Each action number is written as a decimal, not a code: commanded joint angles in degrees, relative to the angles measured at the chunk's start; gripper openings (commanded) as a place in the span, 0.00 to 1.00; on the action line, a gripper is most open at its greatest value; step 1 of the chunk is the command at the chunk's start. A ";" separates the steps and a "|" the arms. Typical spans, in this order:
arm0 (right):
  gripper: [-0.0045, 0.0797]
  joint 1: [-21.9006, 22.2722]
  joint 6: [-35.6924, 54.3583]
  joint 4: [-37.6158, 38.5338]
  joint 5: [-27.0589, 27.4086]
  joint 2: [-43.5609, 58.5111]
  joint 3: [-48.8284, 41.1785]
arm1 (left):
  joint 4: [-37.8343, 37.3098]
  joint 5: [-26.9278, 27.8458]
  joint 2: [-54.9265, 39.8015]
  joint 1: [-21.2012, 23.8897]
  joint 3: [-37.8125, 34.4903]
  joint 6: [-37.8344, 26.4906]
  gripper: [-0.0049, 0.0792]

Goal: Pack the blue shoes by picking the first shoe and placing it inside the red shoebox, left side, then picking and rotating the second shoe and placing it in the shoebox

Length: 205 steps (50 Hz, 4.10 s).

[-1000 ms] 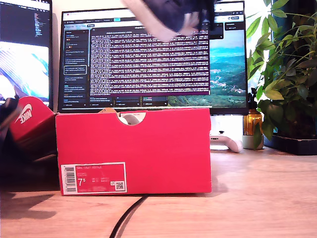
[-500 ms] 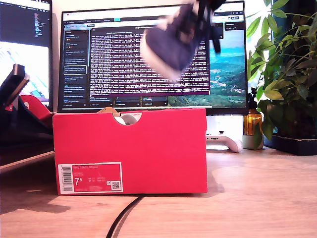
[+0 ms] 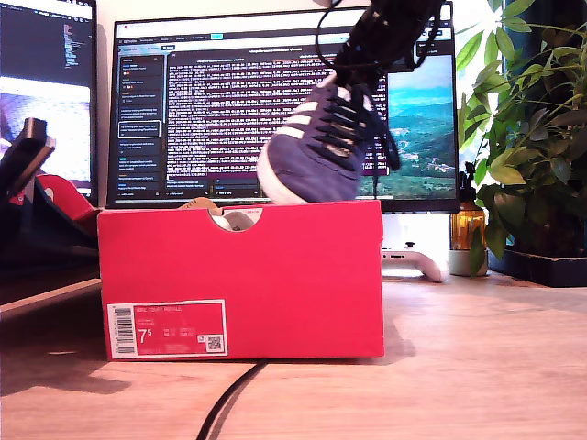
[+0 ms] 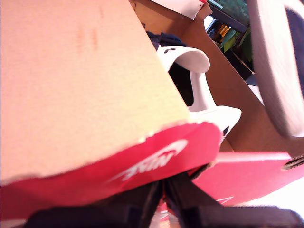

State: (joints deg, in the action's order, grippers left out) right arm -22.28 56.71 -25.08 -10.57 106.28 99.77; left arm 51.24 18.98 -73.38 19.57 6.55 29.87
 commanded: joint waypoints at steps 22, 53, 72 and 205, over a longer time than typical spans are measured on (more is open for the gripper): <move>0.04 -1.27 0.22 -2.12 -0.39 5.86 1.60 | 1.49 -0.15 -0.15 0.09 2.05 0.22 0.03; 0.17 -3.69 -0.76 -8.28 2.27 9.81 1.60 | 1.46 -0.15 -0.15 0.09 2.05 0.17 0.03; 0.32 -6.69 -1.38 -6.47 8.66 9.81 1.62 | 1.46 -0.15 -0.15 0.09 2.05 0.15 0.03; 0.04 7.45 -45.05 -8.37 8.98 -15.02 -24.68 | -47.74 -9.20 51.52 -17.59 2.03 -21.00 0.03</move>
State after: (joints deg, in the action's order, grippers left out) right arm -14.98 11.97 -34.50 -0.51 93.19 75.48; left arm 3.64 9.93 -22.59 2.15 8.21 9.39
